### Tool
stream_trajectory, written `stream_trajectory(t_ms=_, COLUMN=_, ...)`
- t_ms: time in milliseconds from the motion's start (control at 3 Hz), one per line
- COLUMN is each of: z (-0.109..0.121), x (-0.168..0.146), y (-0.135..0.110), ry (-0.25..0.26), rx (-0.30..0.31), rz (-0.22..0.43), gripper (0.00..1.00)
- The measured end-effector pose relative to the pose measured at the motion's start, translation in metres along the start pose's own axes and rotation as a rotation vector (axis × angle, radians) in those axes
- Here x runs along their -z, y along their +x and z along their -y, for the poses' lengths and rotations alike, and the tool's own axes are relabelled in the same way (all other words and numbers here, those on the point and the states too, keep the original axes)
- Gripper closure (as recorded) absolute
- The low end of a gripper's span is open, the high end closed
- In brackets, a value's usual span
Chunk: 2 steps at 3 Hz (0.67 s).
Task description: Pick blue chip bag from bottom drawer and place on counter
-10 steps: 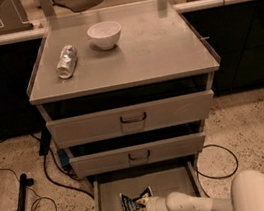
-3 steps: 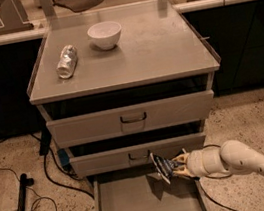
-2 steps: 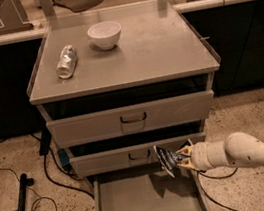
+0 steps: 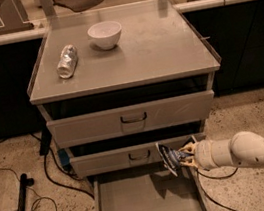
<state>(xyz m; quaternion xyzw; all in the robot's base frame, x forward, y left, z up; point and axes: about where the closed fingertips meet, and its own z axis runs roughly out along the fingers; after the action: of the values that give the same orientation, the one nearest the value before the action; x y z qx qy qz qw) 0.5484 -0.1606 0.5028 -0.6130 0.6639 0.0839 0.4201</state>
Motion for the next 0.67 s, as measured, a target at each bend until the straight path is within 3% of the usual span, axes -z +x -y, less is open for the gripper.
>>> stream_trajectory(t_ms=333, z=0.006, x=0.048, y=-0.033, ry=0.076, rx=0.098, rz=-0.027, gripper=1.00)
stream_trajectory(t_ms=667, z=0.007, x=0.119, y=-0.084, ry=0.175, rx=0.229, rz=-0.067, gripper=1.00)
